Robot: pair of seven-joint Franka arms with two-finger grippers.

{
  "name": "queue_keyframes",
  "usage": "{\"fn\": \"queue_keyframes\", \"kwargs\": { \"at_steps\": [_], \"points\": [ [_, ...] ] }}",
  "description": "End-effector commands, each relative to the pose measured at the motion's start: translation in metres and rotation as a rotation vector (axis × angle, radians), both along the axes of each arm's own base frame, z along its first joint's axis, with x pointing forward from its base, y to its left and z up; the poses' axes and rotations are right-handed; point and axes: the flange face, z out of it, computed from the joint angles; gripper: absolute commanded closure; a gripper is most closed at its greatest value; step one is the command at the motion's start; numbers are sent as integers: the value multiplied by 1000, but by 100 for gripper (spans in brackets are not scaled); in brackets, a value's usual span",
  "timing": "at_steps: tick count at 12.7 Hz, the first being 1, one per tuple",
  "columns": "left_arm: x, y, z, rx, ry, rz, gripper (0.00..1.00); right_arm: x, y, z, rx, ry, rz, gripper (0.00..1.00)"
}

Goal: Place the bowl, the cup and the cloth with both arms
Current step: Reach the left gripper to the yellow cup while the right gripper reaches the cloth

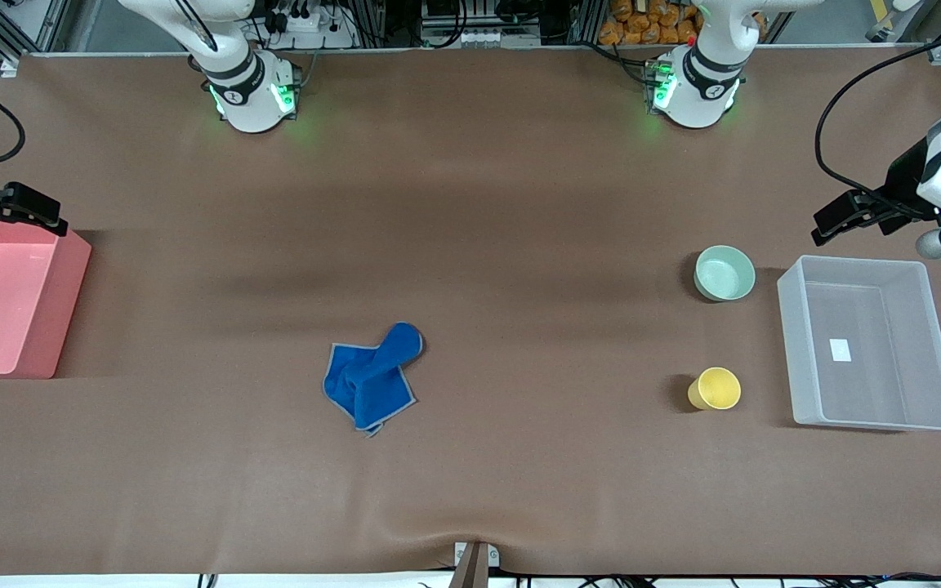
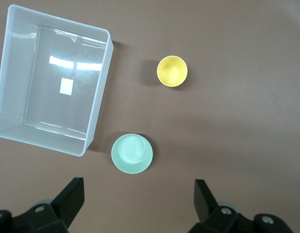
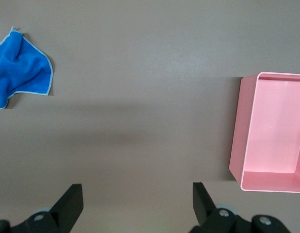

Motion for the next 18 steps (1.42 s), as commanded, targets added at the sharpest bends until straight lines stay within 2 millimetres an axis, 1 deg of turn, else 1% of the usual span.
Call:
{"fn": "queue_keyframes", "kwargs": {
  "at_steps": [1, 3, 5, 7, 8, 9, 10, 11, 12, 13, 14, 15, 17, 18],
  "points": [
    [4, -1, 4, -14, -1, -3, 0, -7, 0, 6, 10, -6, -15, 0],
    [6, 0, 1, -12, 5, -3, 0, -7, 0, 6, 10, -6, -15, 0],
    [14, -2, -18, -6, 37, -6, 0, -7, 0, 6, 10, -6, -15, 0],
    [36, -6, -45, -5, 25, -11, 0, -7, 0, 6, 10, -6, -15, 0],
    [48, -8, -59, -10, 14, -11, 0, -7, 0, 6, 10, -8, -15, 0],
    [57, -7, -80, -11, 32, -8, 0, -7, 0, 6, 10, -6, -15, 0],
    [68, -7, -94, -11, 34, -8, 0, -7, 0, 6, 10, -6, -15, 0],
    [76, -8, -102, -13, 20, -9, 0, -7, 0, 6, 10, -6, -15, 0],
    [86, -6, -117, -14, 16, -3, 0, -7, 0, 6, 10, -6, -16, 0],
    [98, -5, -137, -14, 16, 1, 0, -7, 1, 6, 10, -6, -15, 0],
    [105, -7, -160, -9, 23, -3, 0, -6, 3, 6, 10, -6, -13, 0],
    [113, -6, -179, 23, 16, -16, 0, -4, 3, 4, 10, -8, -10, 0],
    [123, 8, -205, 47, -1, -24, 0, 11, 17, -9, 16, -12, 16, 0],
    [129, 13, -226, 40, 0, -52, 0, 21, 27, -16, 15, -20, 37, 0]
  ]
}}
